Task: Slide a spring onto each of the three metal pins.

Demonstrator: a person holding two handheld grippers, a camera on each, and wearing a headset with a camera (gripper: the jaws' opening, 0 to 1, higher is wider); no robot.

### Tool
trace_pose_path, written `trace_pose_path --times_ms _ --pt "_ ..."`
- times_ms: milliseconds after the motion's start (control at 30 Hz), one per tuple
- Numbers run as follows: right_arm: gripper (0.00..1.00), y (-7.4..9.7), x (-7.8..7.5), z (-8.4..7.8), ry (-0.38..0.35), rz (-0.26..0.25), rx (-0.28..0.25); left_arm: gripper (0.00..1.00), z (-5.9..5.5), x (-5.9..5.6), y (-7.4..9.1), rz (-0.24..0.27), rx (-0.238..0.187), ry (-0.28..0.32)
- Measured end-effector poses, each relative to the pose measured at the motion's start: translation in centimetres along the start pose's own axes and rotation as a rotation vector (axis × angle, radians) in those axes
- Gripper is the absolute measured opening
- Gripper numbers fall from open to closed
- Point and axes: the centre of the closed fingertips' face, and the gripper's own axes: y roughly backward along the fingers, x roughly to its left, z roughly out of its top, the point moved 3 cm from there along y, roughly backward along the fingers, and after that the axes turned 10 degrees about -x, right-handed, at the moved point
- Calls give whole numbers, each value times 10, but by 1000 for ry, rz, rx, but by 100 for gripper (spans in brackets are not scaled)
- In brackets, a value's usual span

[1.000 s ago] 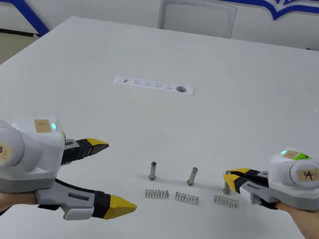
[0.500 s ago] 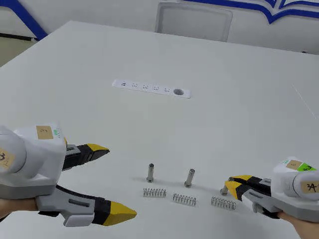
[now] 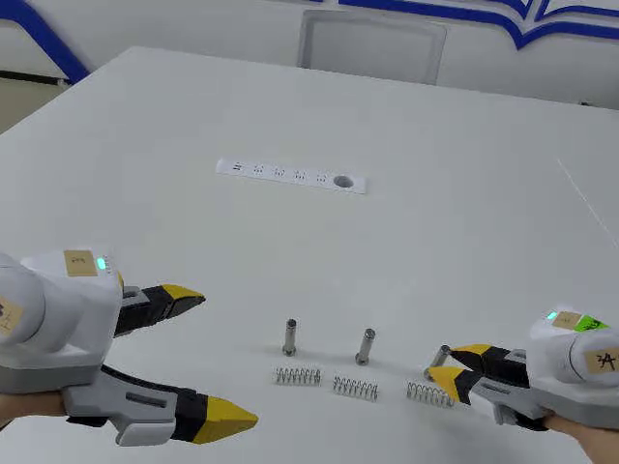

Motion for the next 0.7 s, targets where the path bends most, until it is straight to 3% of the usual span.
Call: trace_pose_path --times_ms 233,700 --pt "26 6 1 -13 71 86 72 87 -5 -2 -5 -3 9 13" --pt "26 -1 9 -31 95 132 121 86 -9 3 -6 0 21 27"
